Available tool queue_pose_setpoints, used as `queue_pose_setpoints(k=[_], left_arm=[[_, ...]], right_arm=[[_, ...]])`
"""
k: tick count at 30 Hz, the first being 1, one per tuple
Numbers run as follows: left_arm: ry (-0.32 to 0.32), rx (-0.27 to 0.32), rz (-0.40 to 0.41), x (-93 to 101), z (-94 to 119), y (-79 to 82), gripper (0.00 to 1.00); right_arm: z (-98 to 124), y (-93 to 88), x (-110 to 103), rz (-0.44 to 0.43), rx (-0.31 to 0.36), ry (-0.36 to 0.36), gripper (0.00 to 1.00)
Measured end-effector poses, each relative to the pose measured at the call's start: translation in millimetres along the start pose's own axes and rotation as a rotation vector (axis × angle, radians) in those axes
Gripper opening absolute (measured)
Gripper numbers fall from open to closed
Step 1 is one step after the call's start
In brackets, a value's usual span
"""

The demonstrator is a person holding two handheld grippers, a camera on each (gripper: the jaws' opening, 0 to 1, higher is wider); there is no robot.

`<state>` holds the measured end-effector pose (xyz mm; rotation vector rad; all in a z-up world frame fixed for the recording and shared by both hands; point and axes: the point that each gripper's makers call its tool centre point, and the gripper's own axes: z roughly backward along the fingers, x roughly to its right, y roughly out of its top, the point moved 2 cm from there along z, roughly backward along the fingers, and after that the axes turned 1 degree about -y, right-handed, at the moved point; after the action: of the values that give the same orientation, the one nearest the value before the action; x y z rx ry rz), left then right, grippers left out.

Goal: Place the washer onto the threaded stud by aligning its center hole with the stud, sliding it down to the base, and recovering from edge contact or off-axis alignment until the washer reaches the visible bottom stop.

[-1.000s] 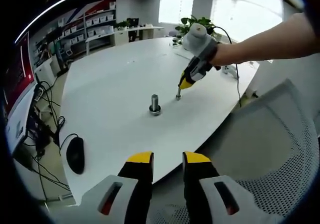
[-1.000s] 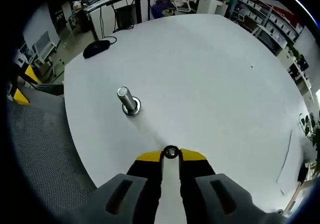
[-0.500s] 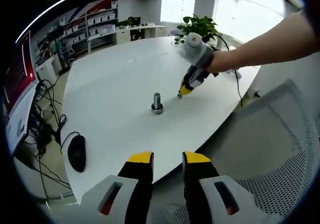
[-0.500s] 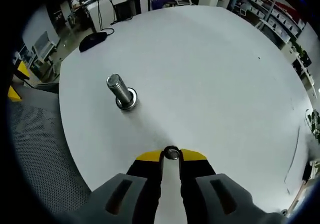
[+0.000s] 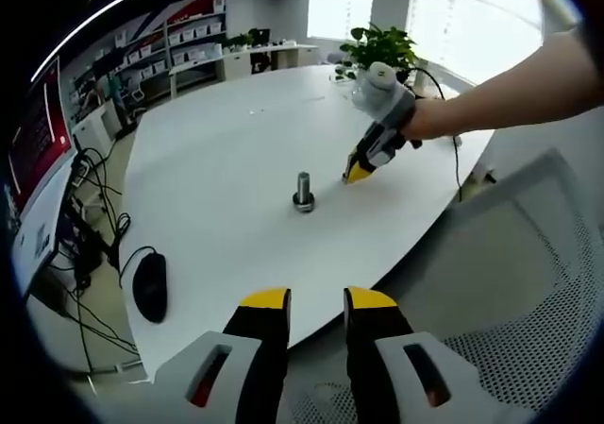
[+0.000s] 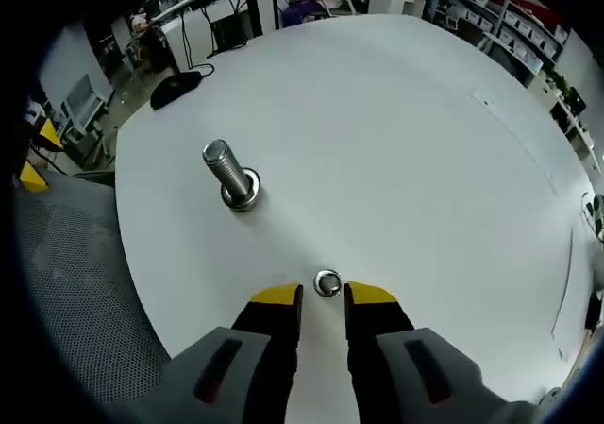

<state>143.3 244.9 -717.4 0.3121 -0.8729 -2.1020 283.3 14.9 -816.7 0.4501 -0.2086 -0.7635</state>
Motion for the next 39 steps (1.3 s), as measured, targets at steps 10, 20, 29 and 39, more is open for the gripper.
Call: queue_pose_setpoints(k=[10, 20, 29, 39], left_arm=[[0.027, 0.011, 0.006, -3.3, 2, 1.8, 0.22], [0.063, 0.011, -0.004, -7.6, 2, 3.0, 0.23], [0.077, 0.047, 0.023, -9.9, 6, 7.7, 0.24], [0.067, 0.095, 0.058, -10.5, 9, 14.2, 0.26]], right_arm=[[59, -18.4, 0, -0.012, 0.121, -0.01, 0.25], [125, -16.2, -9, -0.115, 0.344, 0.015, 0.25], [161, -25.6, -31, -0.118, 0.464, 0.025, 0.29], [190, -22.3, -54, -0.192, 0.518, 0.039, 0.28]])
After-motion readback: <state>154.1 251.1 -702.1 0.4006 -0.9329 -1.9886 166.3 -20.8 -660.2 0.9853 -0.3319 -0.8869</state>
